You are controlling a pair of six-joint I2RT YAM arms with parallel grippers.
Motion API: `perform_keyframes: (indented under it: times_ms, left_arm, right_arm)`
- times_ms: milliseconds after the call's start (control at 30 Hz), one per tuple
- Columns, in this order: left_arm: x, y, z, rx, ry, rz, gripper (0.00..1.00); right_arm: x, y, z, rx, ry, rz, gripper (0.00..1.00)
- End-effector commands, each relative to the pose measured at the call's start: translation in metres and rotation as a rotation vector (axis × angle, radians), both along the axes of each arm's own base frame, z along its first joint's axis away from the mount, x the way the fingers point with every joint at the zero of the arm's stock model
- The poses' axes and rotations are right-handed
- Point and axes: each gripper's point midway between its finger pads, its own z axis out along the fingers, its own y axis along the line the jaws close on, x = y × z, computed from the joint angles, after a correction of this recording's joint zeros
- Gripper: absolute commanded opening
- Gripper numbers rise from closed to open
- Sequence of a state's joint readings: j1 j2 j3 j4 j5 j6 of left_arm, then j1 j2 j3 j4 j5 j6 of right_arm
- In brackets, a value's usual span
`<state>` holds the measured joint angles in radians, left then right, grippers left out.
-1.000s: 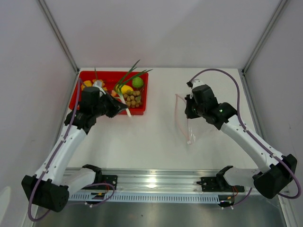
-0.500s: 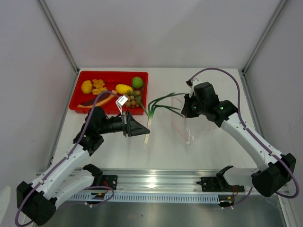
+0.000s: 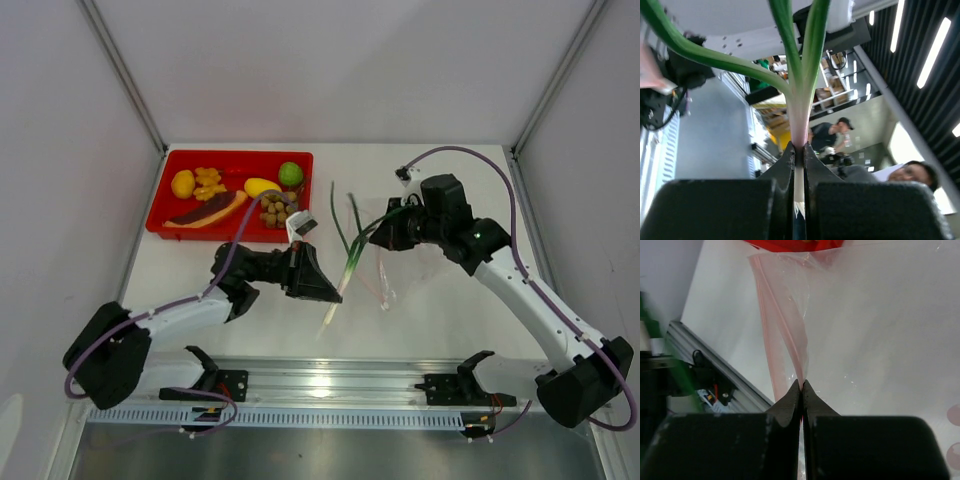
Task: Place the food in the zip-top bag and seal the zipper
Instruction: Pick up the fake vegetable from the bin, then place the fake vegetable in the zipper food storage bag.
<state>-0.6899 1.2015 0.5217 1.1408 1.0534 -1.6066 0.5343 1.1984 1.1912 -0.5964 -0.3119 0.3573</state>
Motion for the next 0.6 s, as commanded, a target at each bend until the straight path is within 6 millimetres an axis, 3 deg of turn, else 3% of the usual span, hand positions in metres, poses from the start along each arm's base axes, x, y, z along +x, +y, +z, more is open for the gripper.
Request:
perform_keyframes:
  times_ms: [0,400,567]
  left_arm:
    - [-0.023,0.01,0.027,-0.204,-0.136,-0.064,0.01]
    - [-0.012,-0.009,0.007,-0.172,-0.115,-0.063,0.01]
    - [-0.005,-0.016,-0.013,-0.131,-0.087,-0.061,0.01]
  right_arm:
    - [-0.013,0.012,0.028,0.13,-0.018,0.071,0.0]
    - [-0.037,0.006,0.04,0.279,0.06,0.116,0.0]
    - [-0.038,-0.001,0.053,0.333,0.077,0.115,0.0]
